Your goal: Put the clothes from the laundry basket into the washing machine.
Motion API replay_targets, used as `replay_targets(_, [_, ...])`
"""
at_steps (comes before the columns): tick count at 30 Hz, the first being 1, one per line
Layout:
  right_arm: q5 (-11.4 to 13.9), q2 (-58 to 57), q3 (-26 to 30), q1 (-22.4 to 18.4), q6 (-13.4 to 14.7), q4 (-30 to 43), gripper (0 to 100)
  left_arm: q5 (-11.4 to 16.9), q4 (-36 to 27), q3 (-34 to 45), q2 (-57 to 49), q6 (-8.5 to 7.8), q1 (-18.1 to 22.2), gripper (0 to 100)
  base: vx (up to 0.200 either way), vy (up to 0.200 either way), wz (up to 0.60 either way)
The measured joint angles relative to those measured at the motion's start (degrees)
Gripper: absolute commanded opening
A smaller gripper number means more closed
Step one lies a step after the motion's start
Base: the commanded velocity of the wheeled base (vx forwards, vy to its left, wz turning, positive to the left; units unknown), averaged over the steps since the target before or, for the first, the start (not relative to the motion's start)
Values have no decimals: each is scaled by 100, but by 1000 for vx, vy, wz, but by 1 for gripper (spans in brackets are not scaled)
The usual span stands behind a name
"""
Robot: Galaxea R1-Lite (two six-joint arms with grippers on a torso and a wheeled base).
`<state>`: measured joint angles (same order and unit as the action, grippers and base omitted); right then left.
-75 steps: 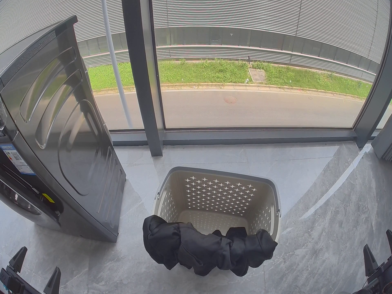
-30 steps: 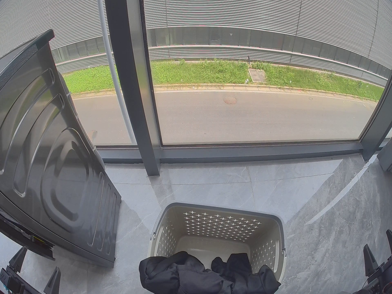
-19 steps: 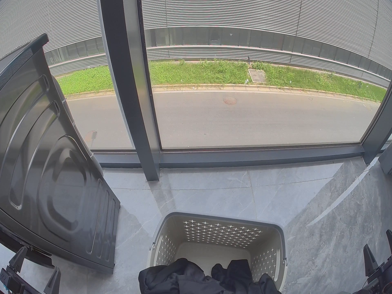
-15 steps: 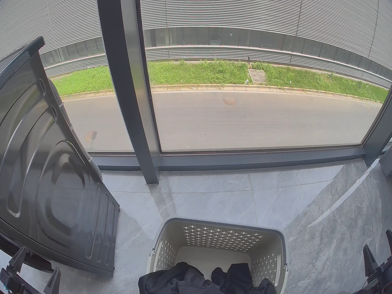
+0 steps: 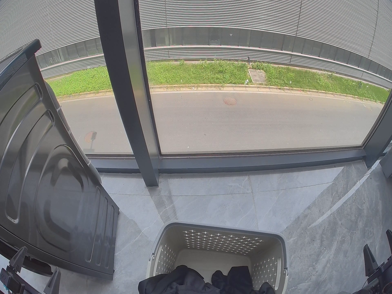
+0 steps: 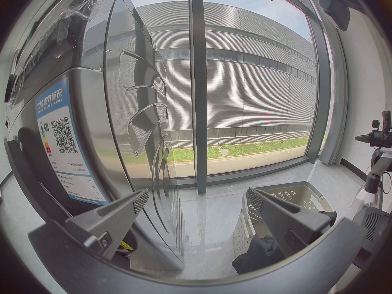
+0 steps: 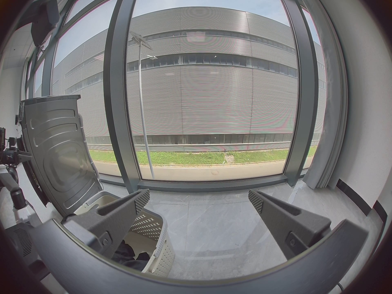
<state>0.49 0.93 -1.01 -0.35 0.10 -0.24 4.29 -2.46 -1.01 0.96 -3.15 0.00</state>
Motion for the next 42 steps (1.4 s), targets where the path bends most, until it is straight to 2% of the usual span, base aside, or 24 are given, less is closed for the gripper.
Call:
replay_targets(14, [0,0,0,0,-2,2,100,2,1,0,0,0,0,100,0,0,0])
replay_targets(42, [2,0,0,0,-10,-2,100,2,1,0,0,-29,0,100,-200,0,0])
